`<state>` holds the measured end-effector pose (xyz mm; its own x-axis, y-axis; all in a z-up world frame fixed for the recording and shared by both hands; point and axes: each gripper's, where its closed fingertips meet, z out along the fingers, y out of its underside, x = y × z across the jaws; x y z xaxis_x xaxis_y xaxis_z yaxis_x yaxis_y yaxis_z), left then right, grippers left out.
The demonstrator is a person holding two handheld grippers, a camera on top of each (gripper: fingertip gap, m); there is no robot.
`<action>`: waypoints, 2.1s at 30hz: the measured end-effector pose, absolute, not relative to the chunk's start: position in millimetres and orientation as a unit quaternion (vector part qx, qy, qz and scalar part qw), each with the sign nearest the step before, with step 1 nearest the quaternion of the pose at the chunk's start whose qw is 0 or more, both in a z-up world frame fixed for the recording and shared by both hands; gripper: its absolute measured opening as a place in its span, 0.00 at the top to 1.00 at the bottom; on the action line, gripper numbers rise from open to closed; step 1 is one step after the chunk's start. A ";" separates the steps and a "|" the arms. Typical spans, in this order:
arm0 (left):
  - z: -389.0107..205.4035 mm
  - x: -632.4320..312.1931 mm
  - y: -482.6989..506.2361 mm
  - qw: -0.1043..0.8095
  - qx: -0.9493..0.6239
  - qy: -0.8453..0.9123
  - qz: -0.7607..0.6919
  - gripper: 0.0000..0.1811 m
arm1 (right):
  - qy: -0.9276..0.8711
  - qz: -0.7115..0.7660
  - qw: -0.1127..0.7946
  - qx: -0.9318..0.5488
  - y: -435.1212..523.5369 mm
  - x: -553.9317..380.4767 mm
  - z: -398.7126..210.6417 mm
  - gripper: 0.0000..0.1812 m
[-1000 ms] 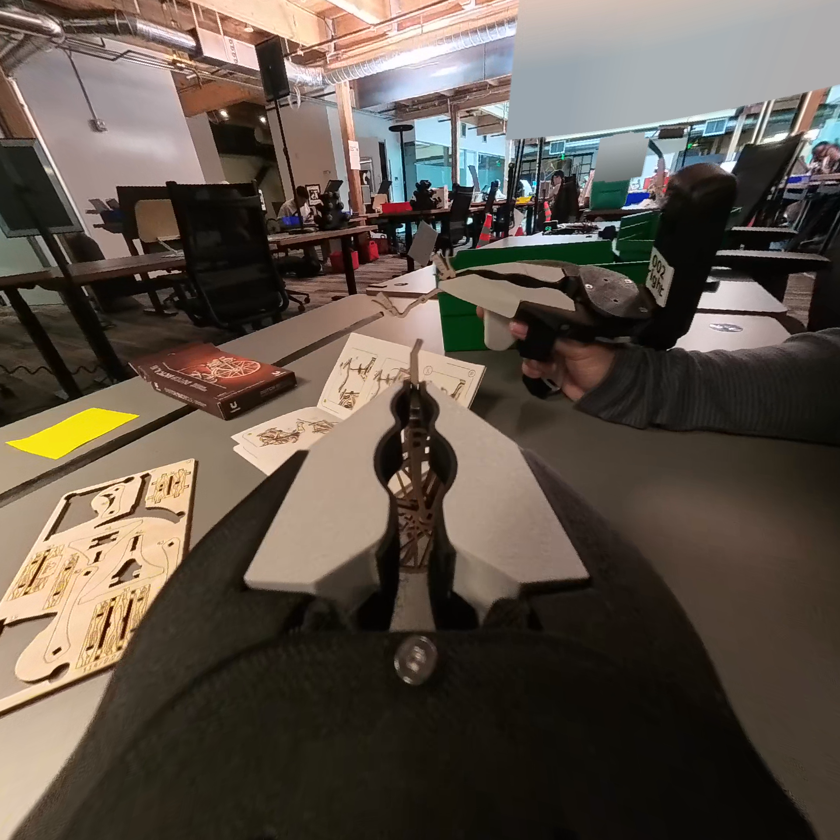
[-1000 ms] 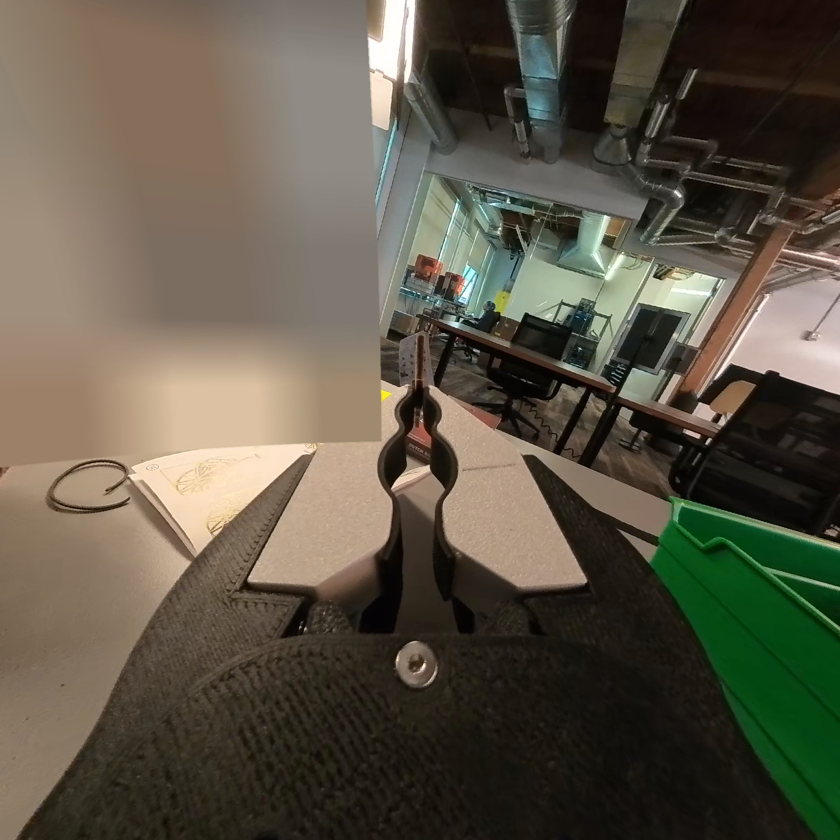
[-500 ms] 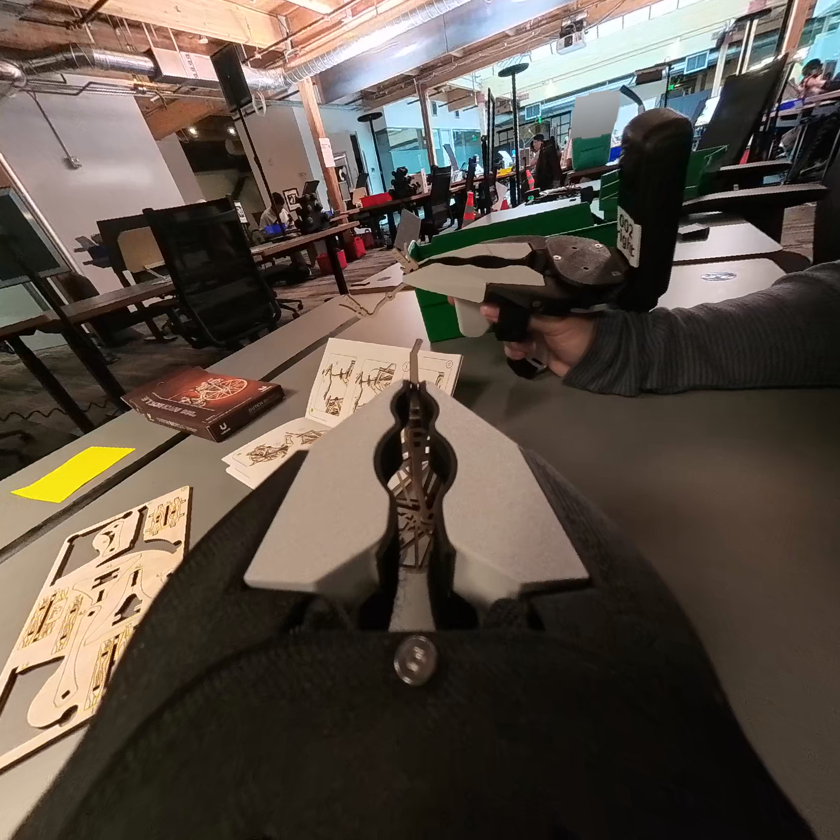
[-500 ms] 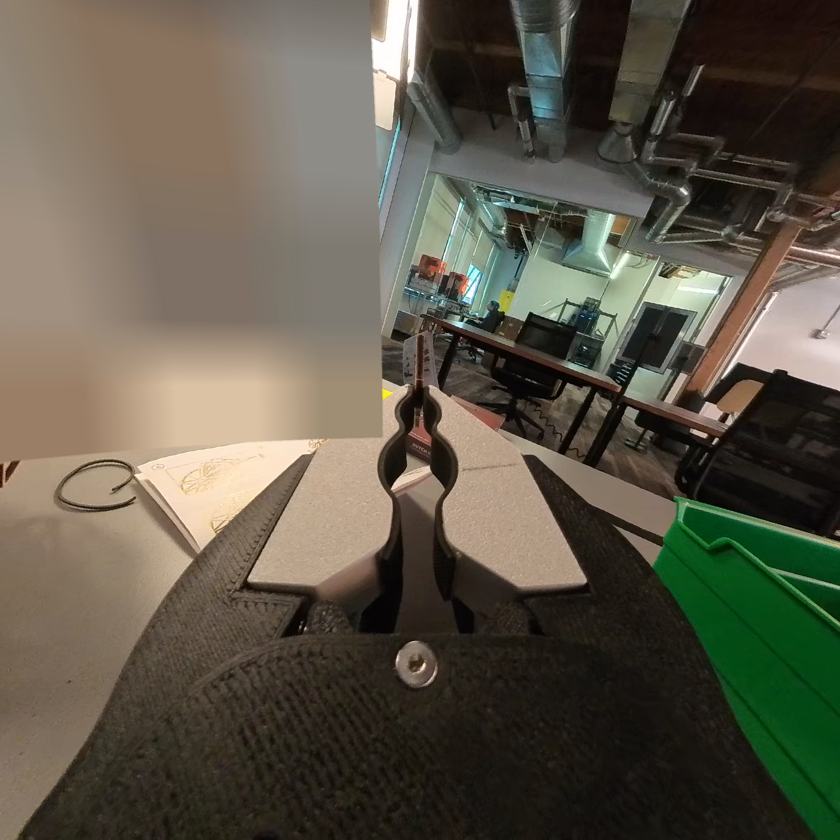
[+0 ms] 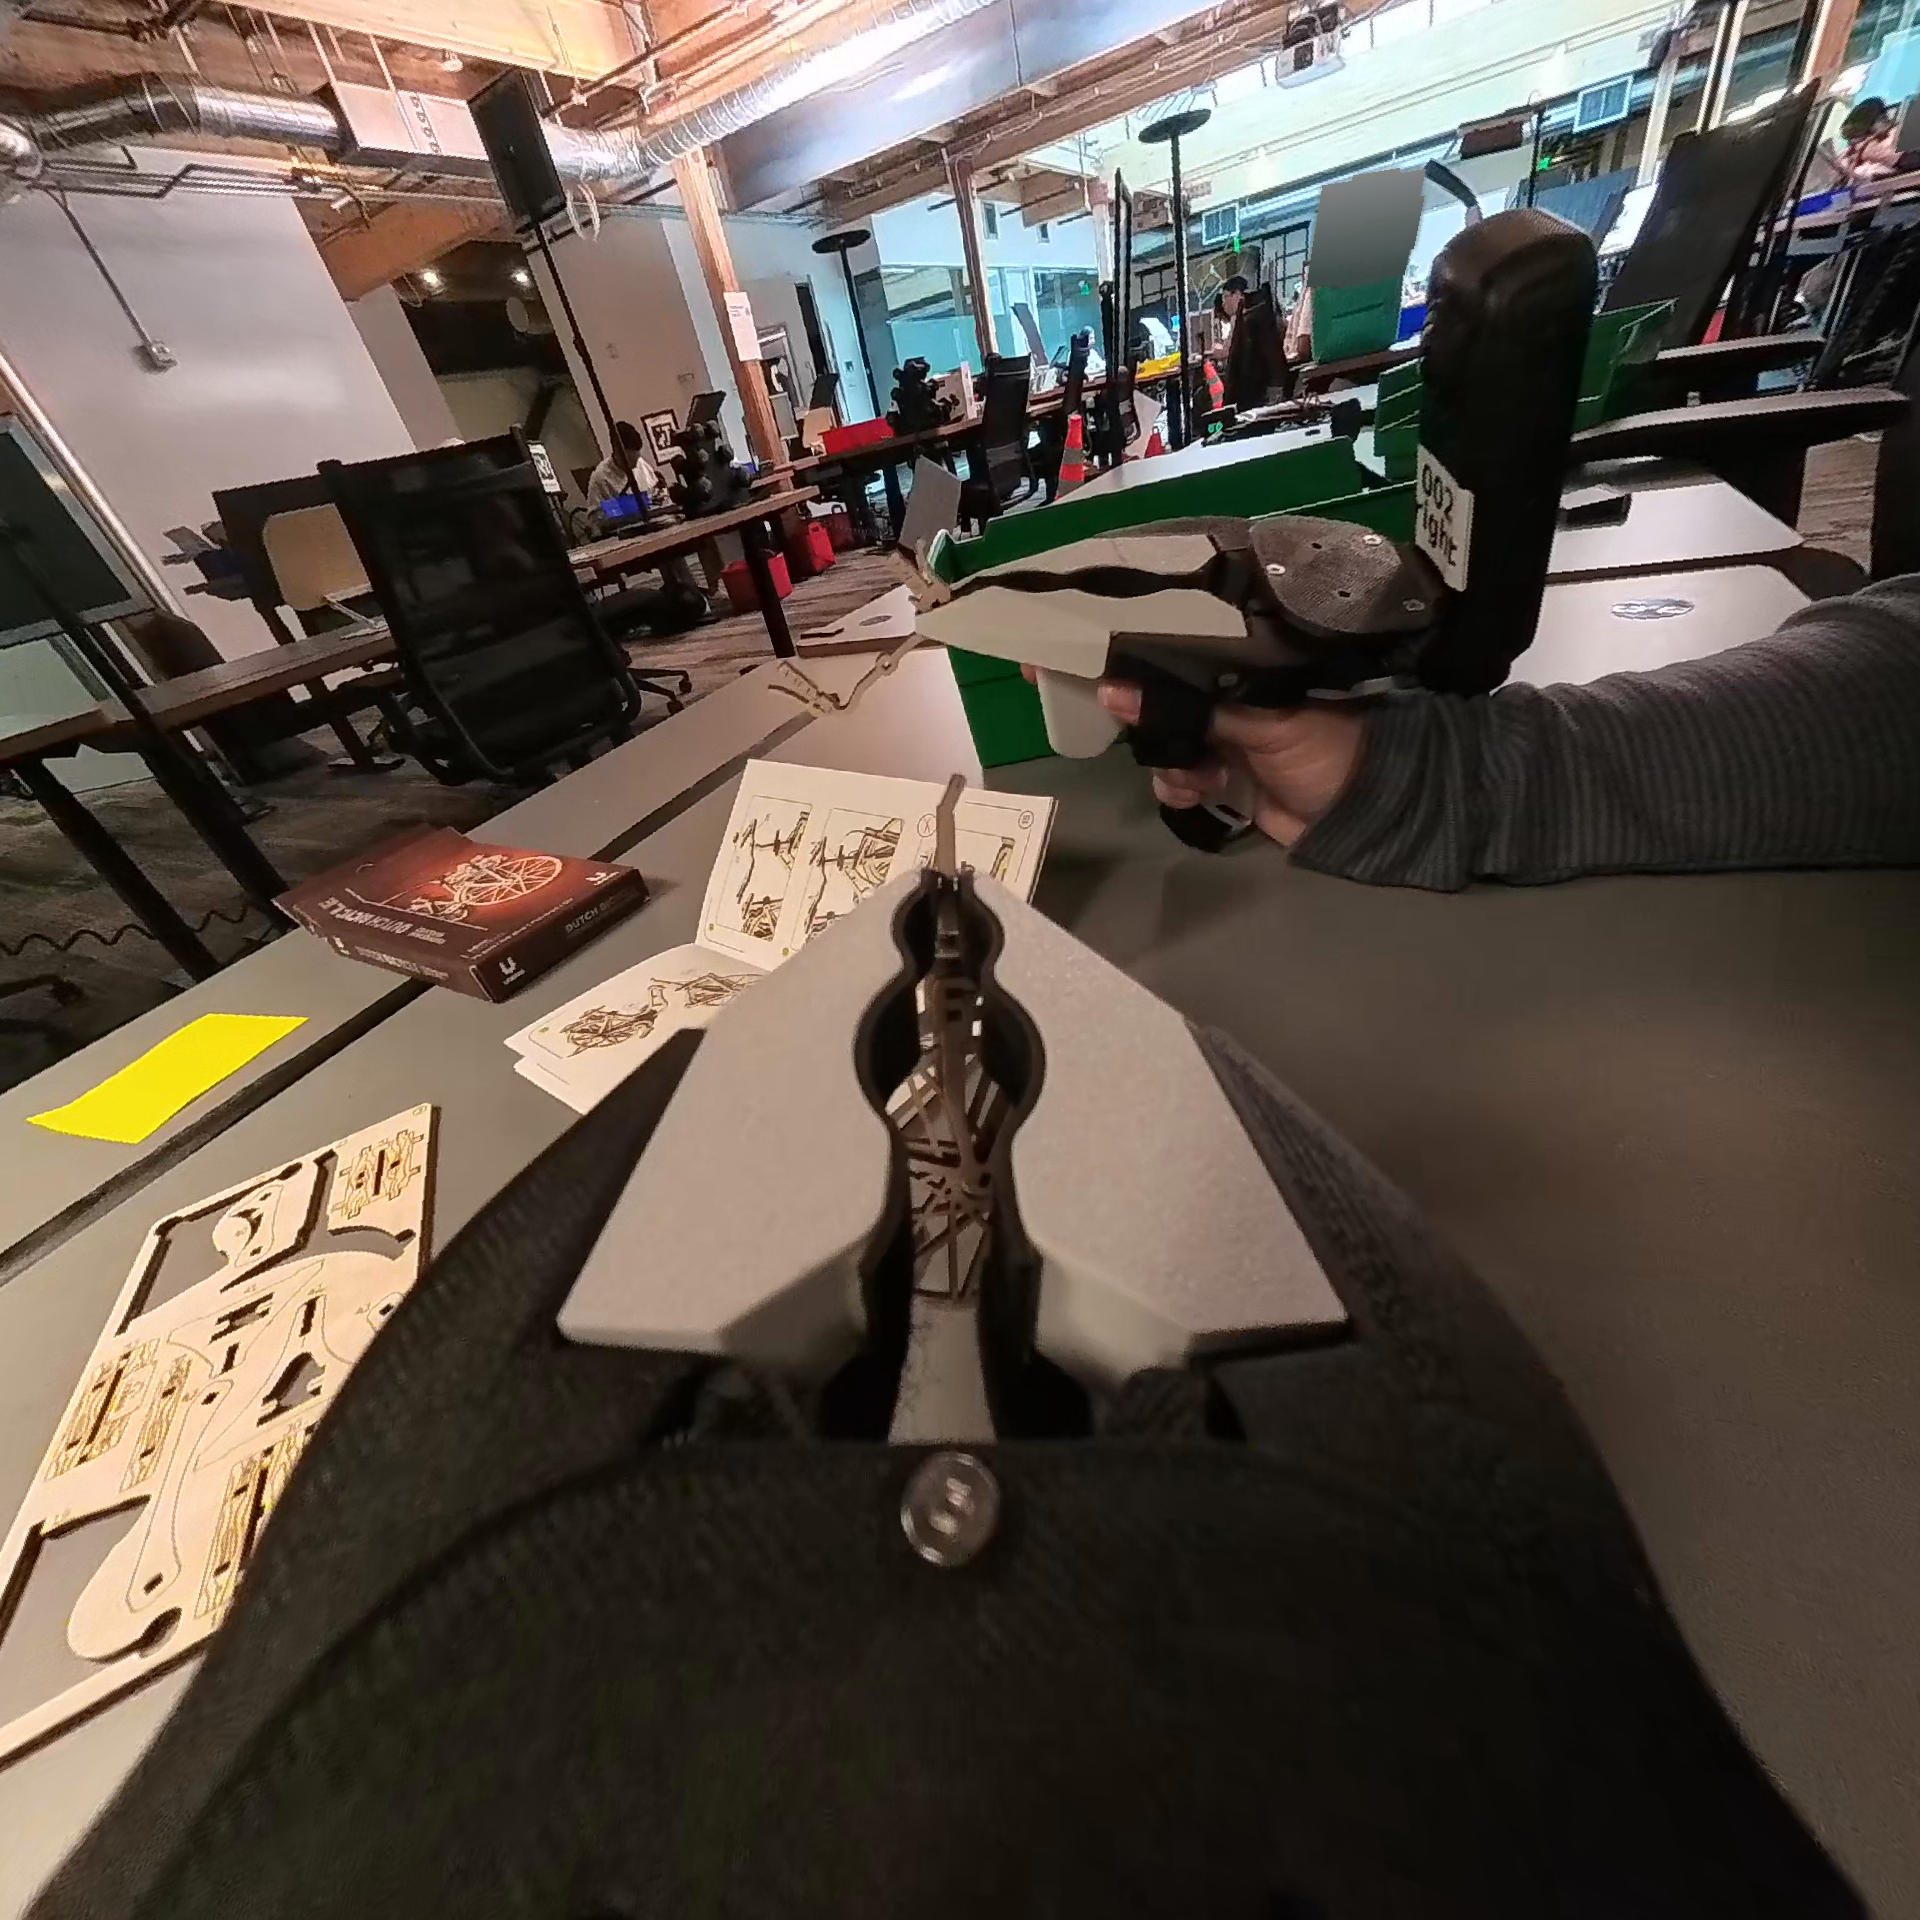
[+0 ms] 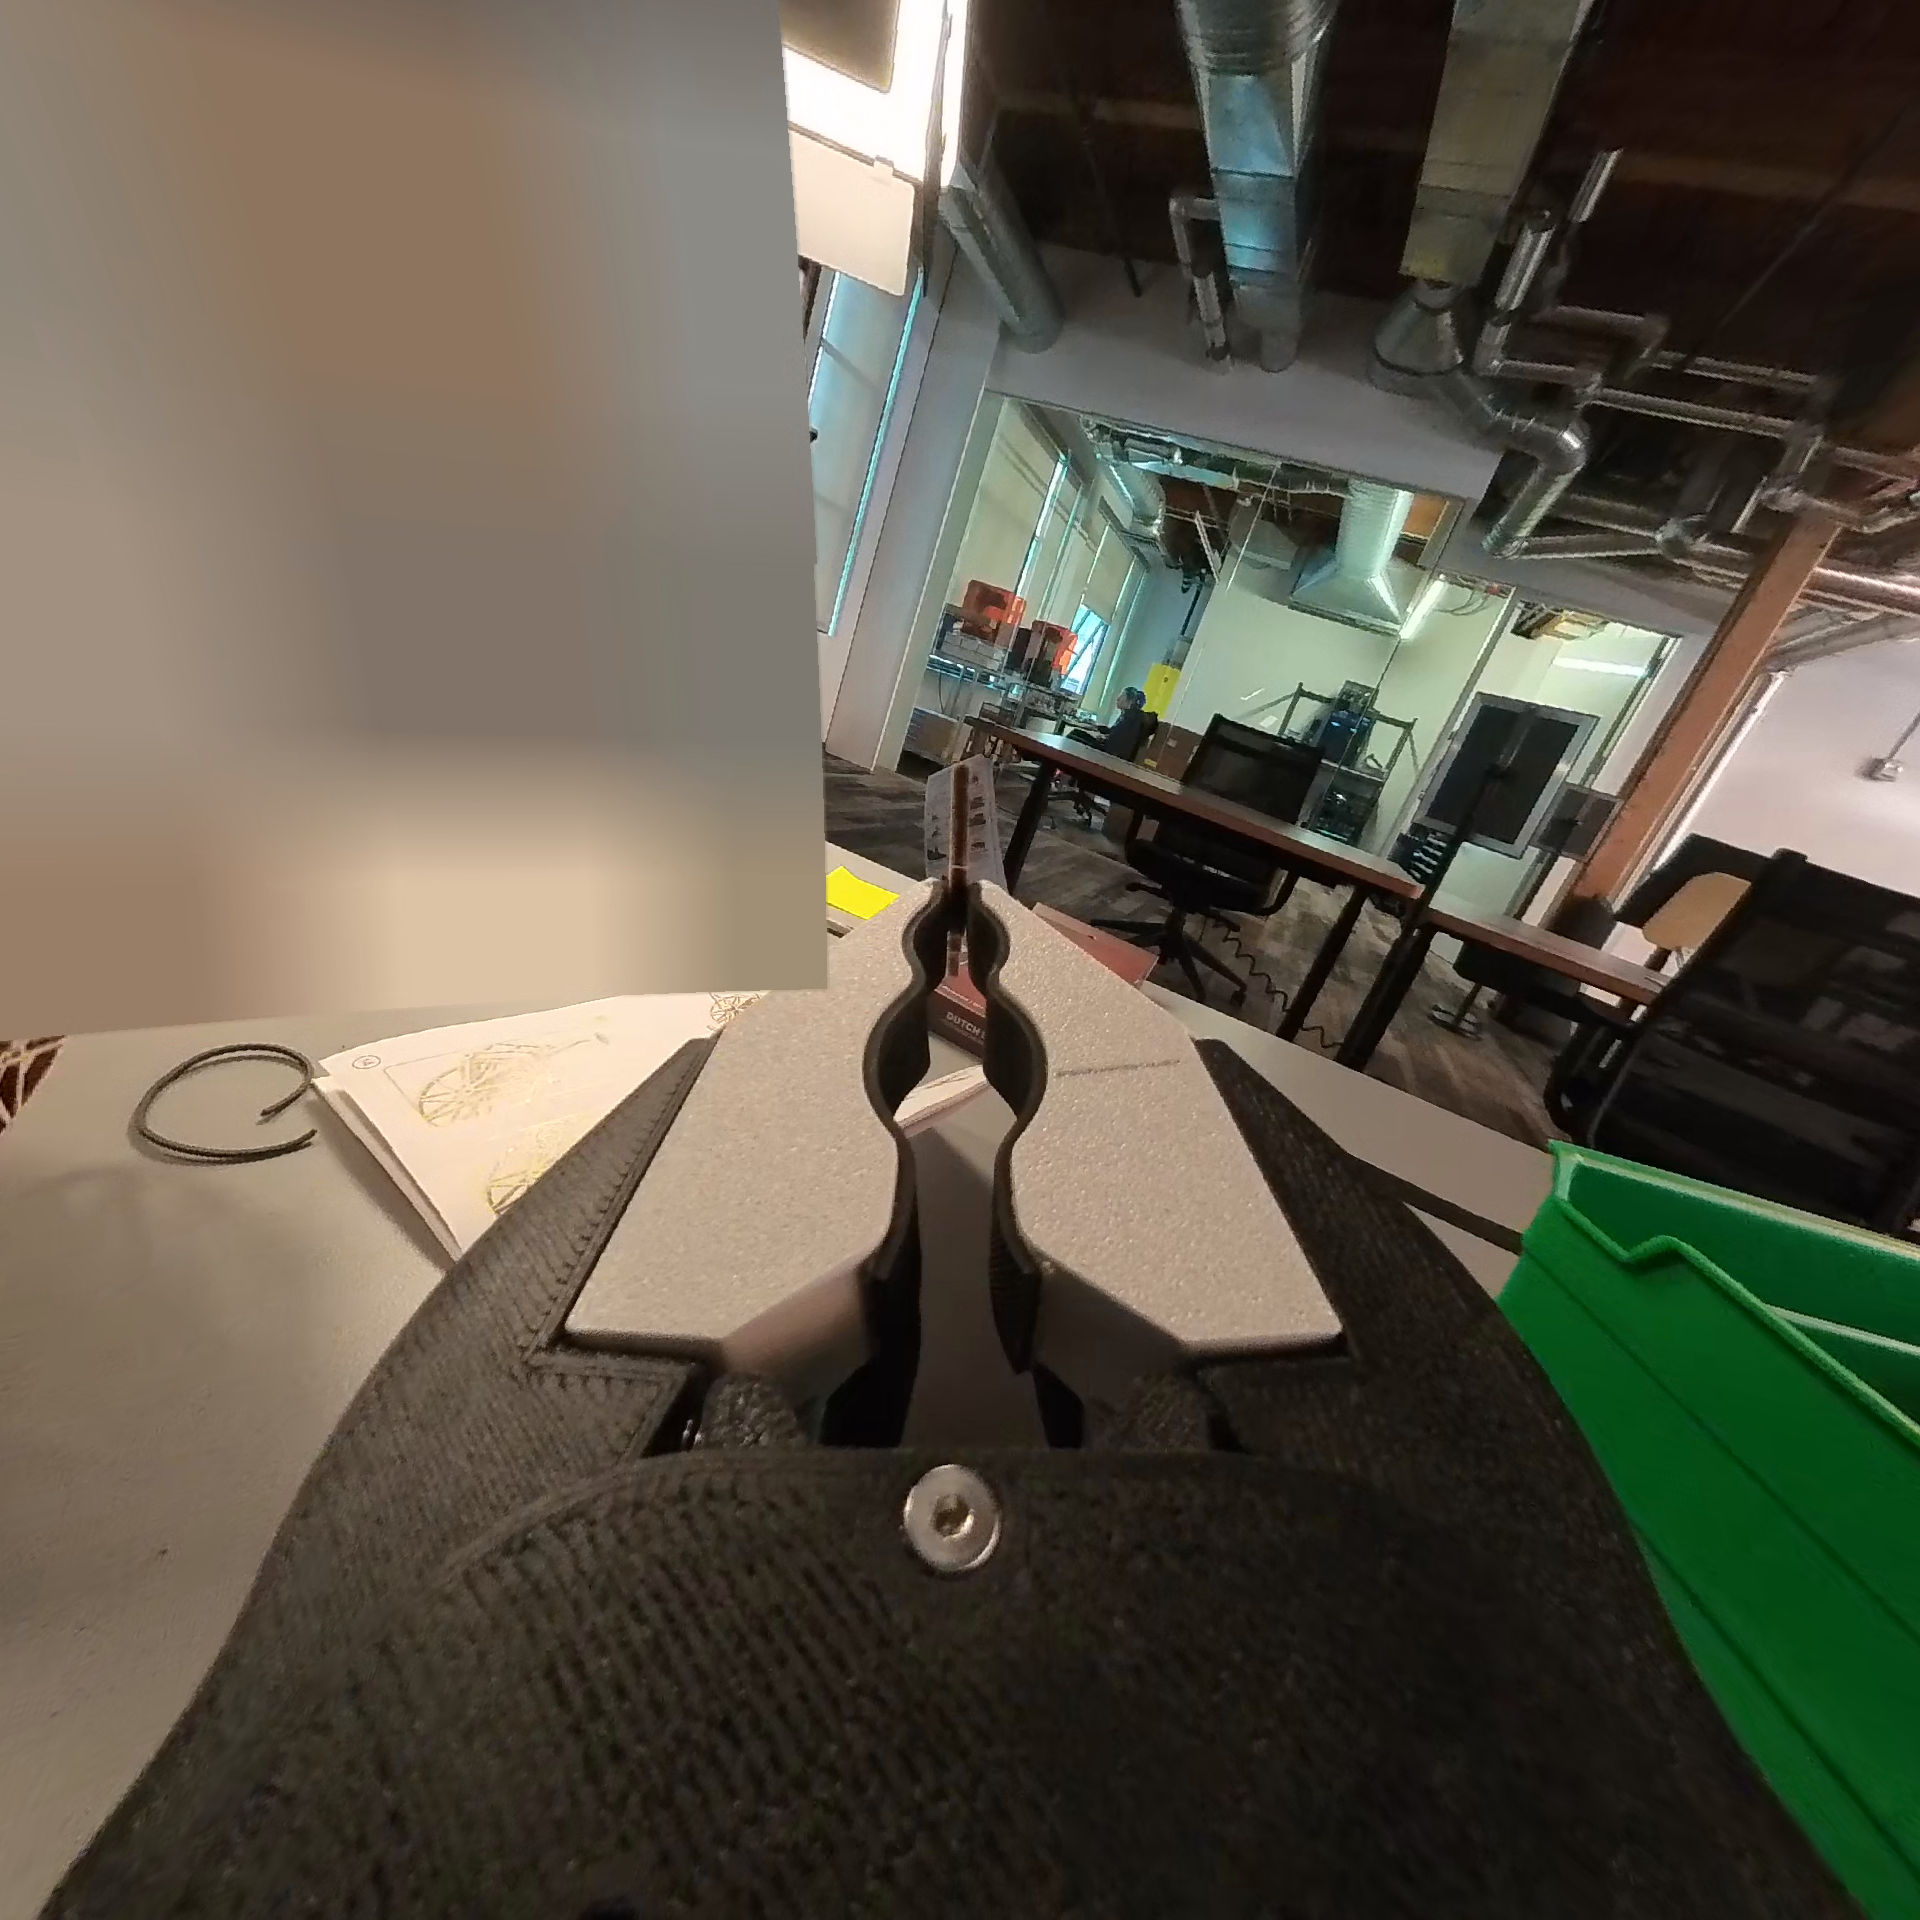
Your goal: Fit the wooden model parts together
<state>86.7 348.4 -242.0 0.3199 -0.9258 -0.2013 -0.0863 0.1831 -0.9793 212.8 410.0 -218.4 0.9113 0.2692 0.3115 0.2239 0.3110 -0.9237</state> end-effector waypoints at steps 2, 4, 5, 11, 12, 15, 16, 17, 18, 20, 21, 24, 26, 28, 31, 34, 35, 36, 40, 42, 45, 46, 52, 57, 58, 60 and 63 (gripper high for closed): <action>-242.5 87.4 348.5 0.609 -0.538 0.472 -0.341 0.99 | -0.211 0.016 0.782 -0.586 409.6 212.1 -218.2 1.00; -242.6 88.7 348.8 0.610 -0.538 0.475 -0.336 0.99 | -0.213 0.018 0.783 -0.583 408.8 211.1 -217.5 1.00; -242.3 89.0 349.9 0.611 -0.539 0.476 -0.330 0.99 | -0.215 0.020 0.784 -0.582 408.3 210.2 -217.0 1.00; -242.2 91.7 355.4 0.587 -0.572 0.497 -0.285 0.99 | -0.280 -0.044 0.790 -0.544 397.3 188.0 -211.0 1.00; -240.5 90.7 356.9 0.591 -0.577 0.494 -0.270 0.99 | -0.295 -0.063 0.794 -0.528 391.7 180.9 -206.9 1.00; -239.2 90.1 358.9 0.596 -0.590 0.507 -0.196 0.99 | -0.334 -0.093 0.808 -0.476 367.5 153.9 -190.9 1.00; -239.2 90.6 358.7 0.596 -0.595 0.511 -0.172 0.99 | -0.348 -0.103 0.812 -0.457 357.9 143.7 -186.2 1.00; -236.7 92.1 355.4 0.599 -0.594 0.512 -0.164 0.99 | -0.367 -0.123 0.813 -0.434 348.2 133.2 -182.4 1.00; -231.7 94.2 350.1 0.606 -0.589 0.508 -0.166 0.99 | -0.387 -0.151 0.812 -0.409 338.7 123.4 -179.3 1.00; -222.9 96.4 342.1 0.620 -0.583 0.498 -0.168 0.99 | -0.418 -0.200 0.810 -0.358 320.0 106.0 -173.3 1.00; -219.0 96.6 339.2 0.627 -0.580 0.492 -0.169 0.99 | -0.429 -0.217 0.809 -0.337 311.7 98.8 -171.4 1.00; -203.8 94.1 331.3 0.659 -0.562 0.467 -0.177 0.99 | -0.447 -0.250 0.805 -0.300 297.4 87.8 -169.1 1.00; -195.1 91.3 327.5 0.679 -0.549 0.455 -0.176 0.99 | -0.455 -0.274 0.800 -0.280 292.2 85.4 -168.0 1.00; -189.9 90.0 323.8 0.692 -0.535 0.451 -0.174 0.99 | -0.465 -0.292 0.793 -0.263 289.3 83.1 -169.1 1.00; -186.8 89.9 320.5 0.702 -0.524 0.450 -0.174 0.99 | -0.468 -0.313 0.787 -0.252 289.0 81.9 -169.6 1.00; -186.0 89.9 319.9 0.705 -0.521 0.446 -0.180 0.99 | -0.460 -0.321 0.787 -0.256 290.8 83.7 -168.7 1.00; -186.0 89.8 320.0 0.707 -0.519 0.445 -0.180 0.99 | -0.459 -0.320 0.788 -0.257 291.0 84.0 -168.6 1.00; -186.0 89.8 319.8 0.707 -0.518 0.445 -0.181 0.99 | -0.457 -0.320 0.789 -0.258 291.3 84.7 -168.1 1.00; -184.8 90.5 317.1 0.704 -0.516 0.441 -0.208 0.99 | -0.449 -0.318 0.793 -0.260 291.4 86.7 -166.0 1.00; -182.8 90.4 315.7 0.699 -0.519 0.434 -0.234 0.99 | -0.446 -0.314 0.797 -0.260 290.3 87.2 -164.4 1.00; -179.4 90.1 313.6 0.694 -0.520 0.423 -0.263 0.99 | -0.440 -0.307 0.803 -0.261 287.8 85.6 -160.9 1.00; -178.5 90.4 313.0 0.693 -0.520 0.420 -0.270 0.99 | -0.436 -0.304 0.806 -0.261 286.8 84.8 -158.9 1.00; -173.4 90.0 309.6 0.704 -0.509 0.413 -0.273 0.99 | -0.413 -0.303 0.818 -0.264 280.4 80.6 -147.9 1.00; -172.1 90.4 308.8 0.712 -0.504 0.412 -0.265 0.99 | -0.410 -0.299 0.817 -0.274 282.2 80.1 -148.6 1.00; -172.0 90.6 308.9 0.712 -0.503 0.412 -0.263 0.99 | -0.411 -0.299 0.817 -0.274 282.6 79.7 -149.4 1.00; -172.0 90.6 309.3 0.714 -0.502 0.413 -0.258 0.99 | -0.412 -0.297 0.816 -0.277 283.0 78.6 -150.9 1.00; -172.2 89.9 310.4 0.716 -0.503 0.412 -0.255 0.99 | -0.413 -0.293 0.815 -0.281 283.9 77.5 -152.5 1.00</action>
